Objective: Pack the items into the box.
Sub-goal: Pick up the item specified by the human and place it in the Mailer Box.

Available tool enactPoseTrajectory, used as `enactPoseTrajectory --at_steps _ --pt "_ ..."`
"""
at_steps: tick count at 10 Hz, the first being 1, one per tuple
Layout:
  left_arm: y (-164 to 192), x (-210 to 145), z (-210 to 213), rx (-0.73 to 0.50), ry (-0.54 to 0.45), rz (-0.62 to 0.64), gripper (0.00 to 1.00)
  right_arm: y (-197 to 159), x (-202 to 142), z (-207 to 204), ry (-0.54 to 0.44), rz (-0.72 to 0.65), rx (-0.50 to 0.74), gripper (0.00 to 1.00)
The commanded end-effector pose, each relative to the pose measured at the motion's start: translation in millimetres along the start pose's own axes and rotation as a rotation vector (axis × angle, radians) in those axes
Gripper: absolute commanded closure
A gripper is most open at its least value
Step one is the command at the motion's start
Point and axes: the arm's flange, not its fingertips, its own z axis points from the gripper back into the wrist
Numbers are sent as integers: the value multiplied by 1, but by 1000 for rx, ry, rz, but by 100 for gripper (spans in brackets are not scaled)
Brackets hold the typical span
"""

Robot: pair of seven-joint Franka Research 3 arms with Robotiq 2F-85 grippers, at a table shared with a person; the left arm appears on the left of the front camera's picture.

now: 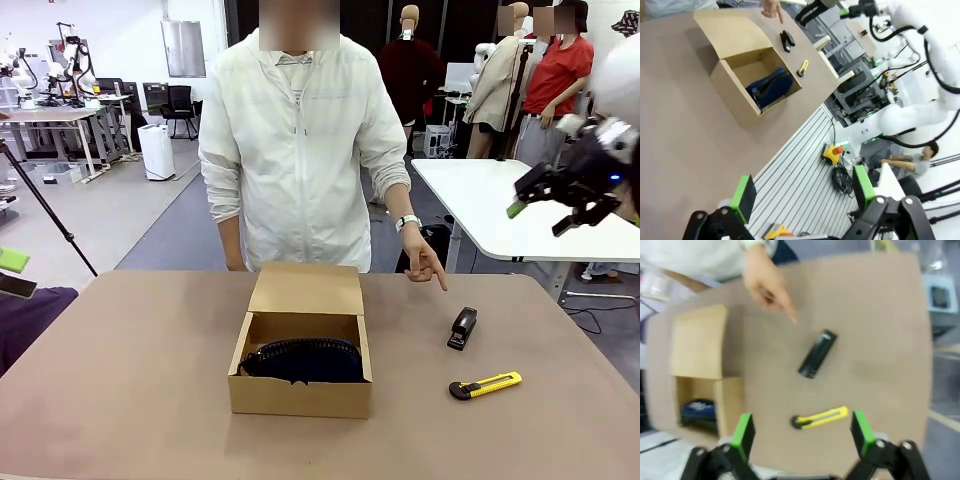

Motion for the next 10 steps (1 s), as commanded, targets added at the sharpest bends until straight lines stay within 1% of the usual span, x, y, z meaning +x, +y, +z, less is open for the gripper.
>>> enactPoseTrajectory --at_steps 1,2,3,4,6,7,8,9,10 --pt "-1 0 2 -12 -6 -11 0 10 5 -20 145 29 -124 0" --pt "-1 0 2 -12 -6 -11 0 21 -5 -40 232 88 -147 0" --pt "-1 0 2 -12 -6 -11 0 25 -15 -44 259 146 -74 0" --pt "-1 0 2 -12 -6 -11 0 9 -2 -41 149 54 -126 0" --pt "-1 0 2 -12 -6 -11 0 9 -2 -41 149 54 -126 0" --pt "-1 0 2 -12 -6 -11 0 16 -8 -51 204 81 -118 0" --pt "-1 0 2 -12 -6 -11 0 42 0 -81 259 133 -212 0" --pt "-1 0 2 -12 -6 -11 0 56 5 -109 313 176 -227 0" --pt "-1 0 2 -12 -6 -11 0 59 9 -128 331 173 -238 0"
